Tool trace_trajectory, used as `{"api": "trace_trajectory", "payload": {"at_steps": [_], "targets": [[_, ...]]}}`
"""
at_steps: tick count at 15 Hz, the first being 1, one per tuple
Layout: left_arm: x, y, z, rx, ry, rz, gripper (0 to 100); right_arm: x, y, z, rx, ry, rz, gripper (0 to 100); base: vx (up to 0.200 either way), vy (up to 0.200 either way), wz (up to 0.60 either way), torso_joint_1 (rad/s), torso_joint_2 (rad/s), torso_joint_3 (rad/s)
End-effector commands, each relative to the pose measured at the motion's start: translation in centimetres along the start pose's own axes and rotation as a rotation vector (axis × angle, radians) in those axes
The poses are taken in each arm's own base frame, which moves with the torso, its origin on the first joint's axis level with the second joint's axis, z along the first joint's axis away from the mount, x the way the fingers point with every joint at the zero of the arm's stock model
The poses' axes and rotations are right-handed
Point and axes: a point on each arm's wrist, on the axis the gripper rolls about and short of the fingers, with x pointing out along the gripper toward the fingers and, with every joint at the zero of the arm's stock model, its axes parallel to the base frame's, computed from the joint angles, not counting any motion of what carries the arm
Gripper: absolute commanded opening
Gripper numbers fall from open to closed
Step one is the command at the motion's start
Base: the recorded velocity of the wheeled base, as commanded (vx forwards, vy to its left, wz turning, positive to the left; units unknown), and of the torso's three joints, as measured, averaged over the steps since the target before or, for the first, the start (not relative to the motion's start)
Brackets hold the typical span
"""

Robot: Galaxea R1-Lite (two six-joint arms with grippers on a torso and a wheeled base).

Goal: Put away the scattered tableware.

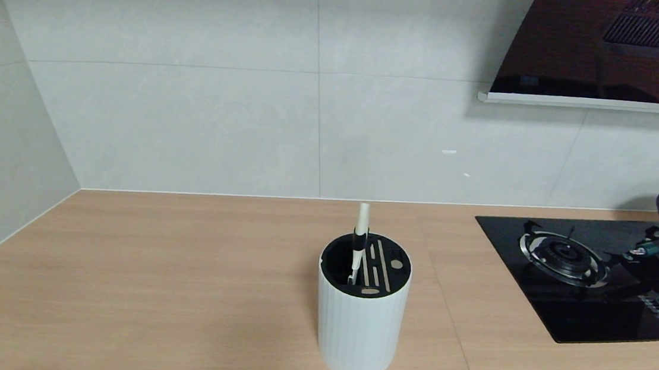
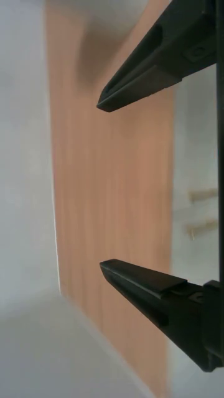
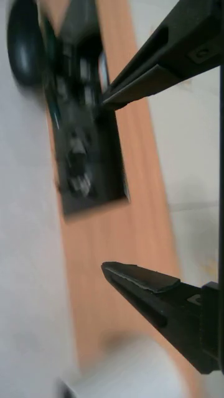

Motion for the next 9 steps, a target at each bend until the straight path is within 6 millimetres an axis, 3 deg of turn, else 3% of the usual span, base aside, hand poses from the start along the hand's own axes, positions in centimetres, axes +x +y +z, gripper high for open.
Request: {"api": "trace_trajectory", "payload": {"at_steps": [1, 9], "targets": [[0.04, -0.22, -0.66, -0.007, 0.044, -0.072, 100, 0.16, 0.10, -0.94, -0.008, 0.041, 0.039, 100, 0.000, 0.000, 0.00, 0.000, 0.00, 0.000], [0.02, -0.24, -0.66, -0.073, 0.049, -0.079, 100, 0.13, 0.19, -1.22, -0.006, 0.068, 0.087, 100, 0.000, 0.000, 0.00, 0.000, 0.00, 0.000]]}}
